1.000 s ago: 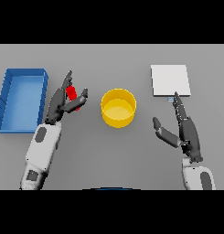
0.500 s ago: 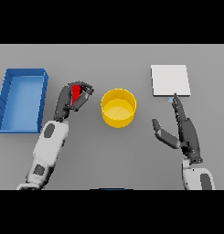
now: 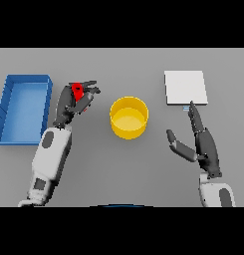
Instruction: Pick up the red beaker and tilt it to pour out 1 green nut into yellow bowl. Pick up the yellow bowl and place it on the metallic measuring scale.
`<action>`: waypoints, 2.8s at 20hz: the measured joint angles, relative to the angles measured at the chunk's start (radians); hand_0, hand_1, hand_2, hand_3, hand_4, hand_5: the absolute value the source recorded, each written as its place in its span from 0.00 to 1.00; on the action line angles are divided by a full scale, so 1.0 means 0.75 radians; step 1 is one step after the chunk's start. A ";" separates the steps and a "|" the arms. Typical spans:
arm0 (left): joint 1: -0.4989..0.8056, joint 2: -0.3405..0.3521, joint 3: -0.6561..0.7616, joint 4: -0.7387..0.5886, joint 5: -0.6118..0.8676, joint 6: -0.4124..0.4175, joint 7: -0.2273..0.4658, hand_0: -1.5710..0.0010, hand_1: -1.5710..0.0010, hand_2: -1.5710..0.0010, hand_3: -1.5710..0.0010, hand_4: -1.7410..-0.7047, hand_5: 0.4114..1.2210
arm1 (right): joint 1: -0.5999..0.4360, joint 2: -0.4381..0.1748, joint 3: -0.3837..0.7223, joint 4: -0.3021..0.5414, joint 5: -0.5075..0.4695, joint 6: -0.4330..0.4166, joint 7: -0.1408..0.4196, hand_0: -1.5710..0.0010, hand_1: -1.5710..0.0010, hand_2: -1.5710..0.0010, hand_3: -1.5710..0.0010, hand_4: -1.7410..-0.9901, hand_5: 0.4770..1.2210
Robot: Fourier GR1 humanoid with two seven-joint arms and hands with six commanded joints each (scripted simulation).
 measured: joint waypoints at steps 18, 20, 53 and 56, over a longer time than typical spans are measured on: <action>-0.182 0.314 -0.401 -0.131 -0.408 -0.129 0.311 0.00 0.00 0.00 0.00 0.00 0.89 | -0.004 -0.001 0.035 -0.010 0.086 -0.030 0.008 1.00 1.00 1.00 1.00 0.75 0.25; -0.229 0.347 -0.476 -0.148 -0.489 -0.181 0.348 0.00 0.00 0.00 0.00 0.00 0.90 | 0.010 -0.002 0.038 -0.007 0.087 -0.025 0.003 1.00 1.00 1.00 1.00 0.75 0.26; -0.938 0.408 -1.507 0.236 -1.571 -0.503 0.038 0.00 0.00 0.00 0.00 0.01 1.00 | -0.002 0.049 0.016 0.002 0.059 -0.064 0.009 1.00 1.00 1.00 1.00 0.81 0.14; -0.971 0.388 -1.562 0.251 -1.633 -0.498 0.040 0.00 0.00 0.00 0.00 0.01 1.00 | 0.036 0.056 0.026 -0.004 0.057 -0.057 -0.041 1.00 1.00 1.00 1.00 0.81 0.14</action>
